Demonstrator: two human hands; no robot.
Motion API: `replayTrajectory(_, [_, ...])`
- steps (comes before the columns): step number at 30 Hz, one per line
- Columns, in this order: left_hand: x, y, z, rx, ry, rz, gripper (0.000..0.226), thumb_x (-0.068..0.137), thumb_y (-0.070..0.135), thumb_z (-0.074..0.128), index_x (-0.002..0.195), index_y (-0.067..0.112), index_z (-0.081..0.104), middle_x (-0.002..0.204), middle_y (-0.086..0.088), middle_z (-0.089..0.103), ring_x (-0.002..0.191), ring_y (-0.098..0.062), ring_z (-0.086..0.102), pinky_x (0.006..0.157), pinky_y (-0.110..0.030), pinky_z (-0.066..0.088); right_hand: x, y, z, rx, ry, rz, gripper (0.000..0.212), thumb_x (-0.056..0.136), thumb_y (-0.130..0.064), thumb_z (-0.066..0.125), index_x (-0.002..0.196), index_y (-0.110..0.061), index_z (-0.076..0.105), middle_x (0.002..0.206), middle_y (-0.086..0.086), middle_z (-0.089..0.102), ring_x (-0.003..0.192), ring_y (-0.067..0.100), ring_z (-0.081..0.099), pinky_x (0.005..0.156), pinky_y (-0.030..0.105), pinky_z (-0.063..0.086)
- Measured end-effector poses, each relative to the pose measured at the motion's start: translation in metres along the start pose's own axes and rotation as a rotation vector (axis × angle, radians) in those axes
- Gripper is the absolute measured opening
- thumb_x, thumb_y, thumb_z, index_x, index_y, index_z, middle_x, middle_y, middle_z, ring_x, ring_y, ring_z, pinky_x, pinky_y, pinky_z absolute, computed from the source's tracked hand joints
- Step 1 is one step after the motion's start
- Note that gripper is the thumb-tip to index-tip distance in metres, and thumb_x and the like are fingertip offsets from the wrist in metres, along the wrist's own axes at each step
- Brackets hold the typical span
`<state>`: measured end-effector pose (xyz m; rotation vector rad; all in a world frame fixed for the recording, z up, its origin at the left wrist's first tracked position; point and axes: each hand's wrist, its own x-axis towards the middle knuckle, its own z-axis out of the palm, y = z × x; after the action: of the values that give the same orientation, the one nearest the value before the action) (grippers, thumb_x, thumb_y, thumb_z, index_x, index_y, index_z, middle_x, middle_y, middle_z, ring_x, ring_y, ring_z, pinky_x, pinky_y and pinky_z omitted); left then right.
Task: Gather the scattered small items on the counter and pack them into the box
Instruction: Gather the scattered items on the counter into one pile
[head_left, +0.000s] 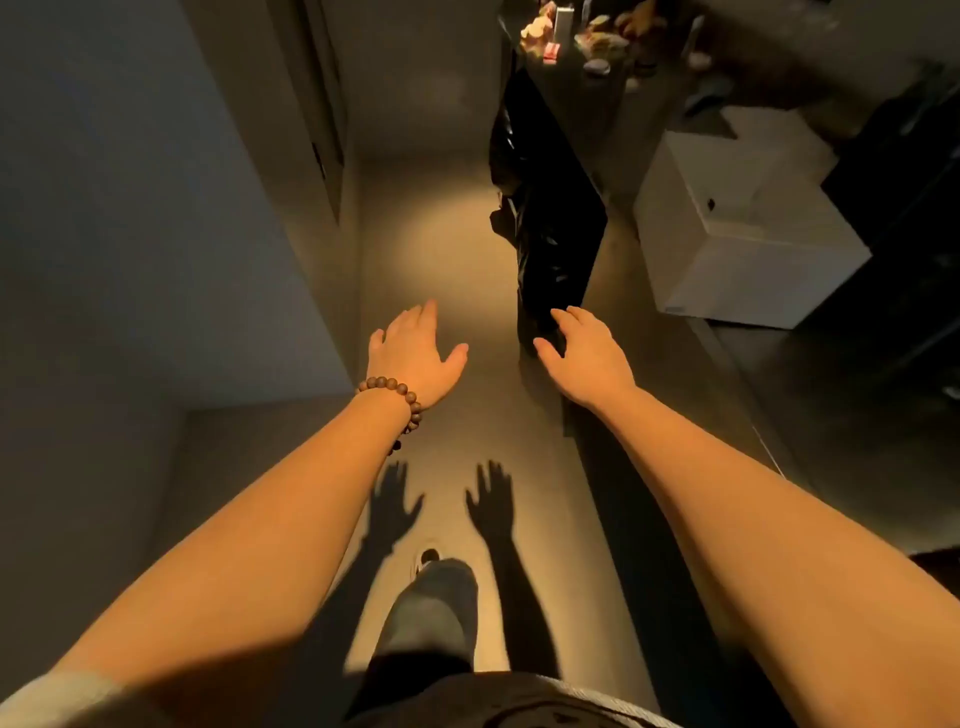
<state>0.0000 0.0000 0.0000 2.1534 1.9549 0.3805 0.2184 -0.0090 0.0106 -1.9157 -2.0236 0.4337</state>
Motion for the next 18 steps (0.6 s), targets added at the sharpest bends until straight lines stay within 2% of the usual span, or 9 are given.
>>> replayTrajectory(4, [0.074, -0.022, 0.010, -0.020, -0.004, -0.002, 0.073, 0.089, 0.052, 0.041, 0.146, 0.012, 0.019, 0.149, -0.009, 0.031, 0.137, -0.025, 0.027, 0.110, -0.050, 0.022, 0.080, 0.003, 0.012, 0.008, -0.006, 0.021, 0.058, 0.096, -0.040, 0.045, 0.146, -0.012, 0.034, 0.152, 0.011, 0.031, 0.140, 0.029, 0.027, 0.111, 0.042, 0.029])
replayTrajectory(12, [0.279, -0.081, 0.013, -0.016, -0.034, -0.008, 0.074, 0.089, 0.054, 0.039, 0.147, 0.014, 0.015, 0.153, -0.009, 0.024, 0.140, -0.024, 0.022, 0.112, -0.047, 0.019, 0.288, -0.023, 0.037, 0.002, 0.009, 0.076, 0.058, 0.095, -0.043, 0.045, 0.145, -0.014, 0.035, 0.152, 0.010, 0.032, 0.140, 0.028, 0.029, 0.113, 0.040, 0.028])
replayTrajectory(18, [0.410, -0.107, 0.003, 0.029, -0.087, 0.036, 0.074, 0.090, 0.054, 0.038, 0.148, 0.015, 0.014, 0.153, -0.008, 0.023, 0.140, -0.024, 0.022, 0.113, -0.048, 0.019, 0.407, -0.039, 0.040, 0.037, 0.081, 0.166, 0.056, 0.095, -0.043, 0.045, 0.144, -0.017, 0.037, 0.152, 0.006, 0.033, 0.139, 0.026, 0.031, 0.111, 0.039, 0.030])
